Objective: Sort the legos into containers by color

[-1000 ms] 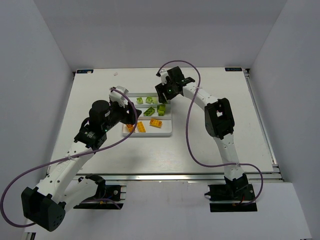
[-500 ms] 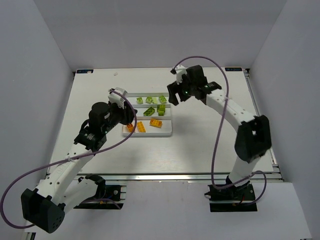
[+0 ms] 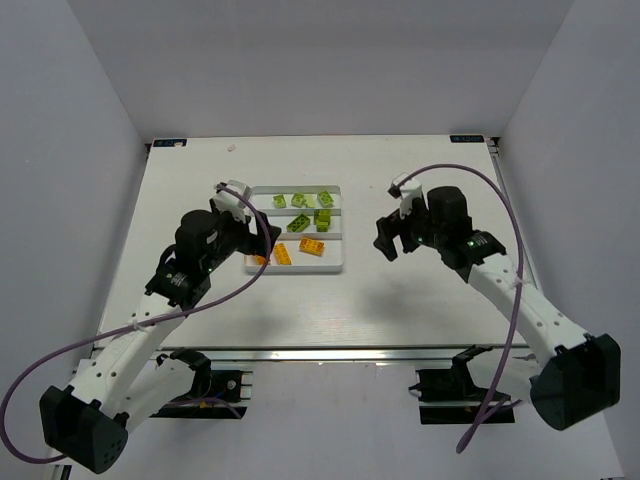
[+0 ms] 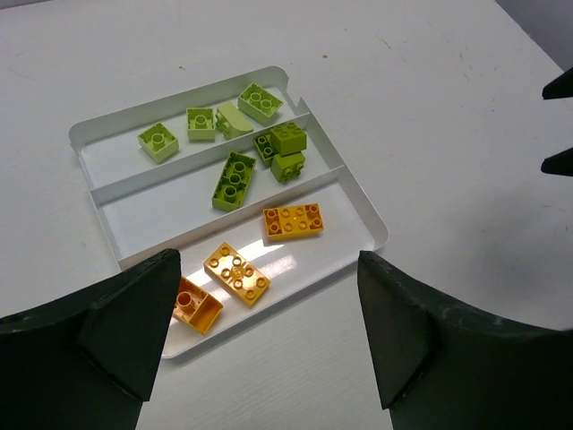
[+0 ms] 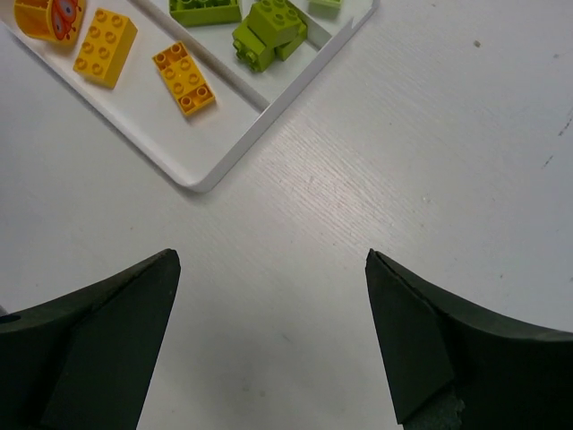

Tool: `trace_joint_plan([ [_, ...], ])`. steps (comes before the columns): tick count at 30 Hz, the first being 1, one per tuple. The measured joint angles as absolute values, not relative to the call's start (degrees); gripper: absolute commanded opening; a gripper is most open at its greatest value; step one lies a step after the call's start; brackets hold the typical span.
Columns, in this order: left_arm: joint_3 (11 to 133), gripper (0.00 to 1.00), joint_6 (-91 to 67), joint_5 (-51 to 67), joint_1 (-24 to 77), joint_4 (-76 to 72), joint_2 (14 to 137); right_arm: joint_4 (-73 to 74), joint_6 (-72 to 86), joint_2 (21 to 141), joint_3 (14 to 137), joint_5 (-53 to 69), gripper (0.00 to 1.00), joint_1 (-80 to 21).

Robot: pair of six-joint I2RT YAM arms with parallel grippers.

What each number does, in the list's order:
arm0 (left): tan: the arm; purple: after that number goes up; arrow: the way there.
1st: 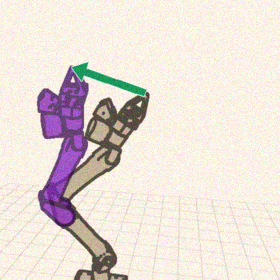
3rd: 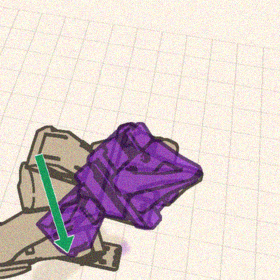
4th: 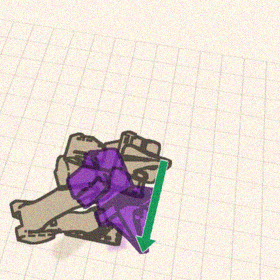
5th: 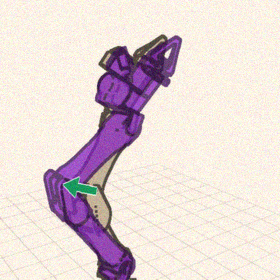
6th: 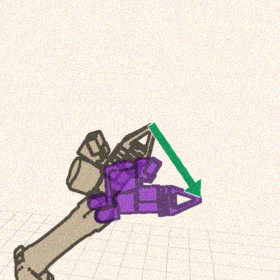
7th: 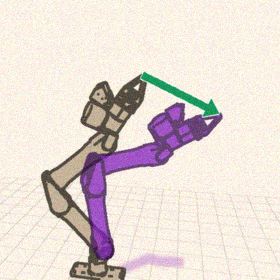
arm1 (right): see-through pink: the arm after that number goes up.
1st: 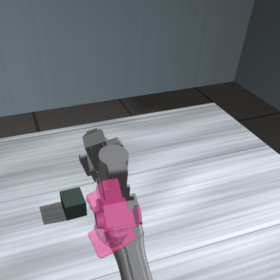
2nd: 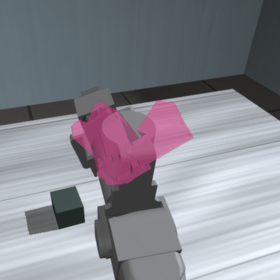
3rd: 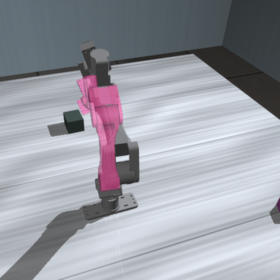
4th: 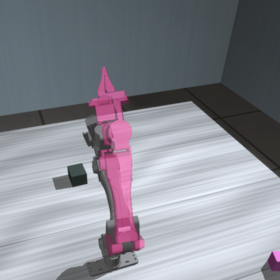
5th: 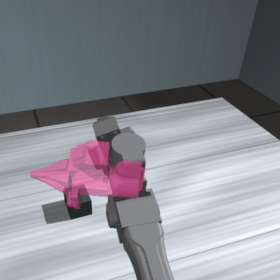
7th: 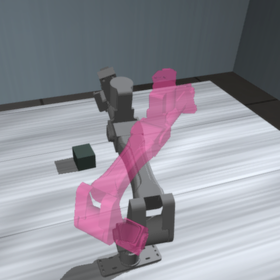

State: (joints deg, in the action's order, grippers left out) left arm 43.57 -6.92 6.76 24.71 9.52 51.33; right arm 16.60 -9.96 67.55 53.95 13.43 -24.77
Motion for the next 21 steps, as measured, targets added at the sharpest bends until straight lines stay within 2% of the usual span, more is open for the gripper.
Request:
trace_joint_plan([
  [10, 43.6, 0.93, -7.3, 8.6, 25.3, 9.7, 48.9, 14.9, -9.6, 52.9, 40.4, 11.2, 0.89, -24.6],
  [21, 43.5, 0.95, -7.0, 9.7, 25.3, 10.1, 47.4, 13.4, -9.0, 50.7, 38.4, 8.3, 0.89, -23.7],
])
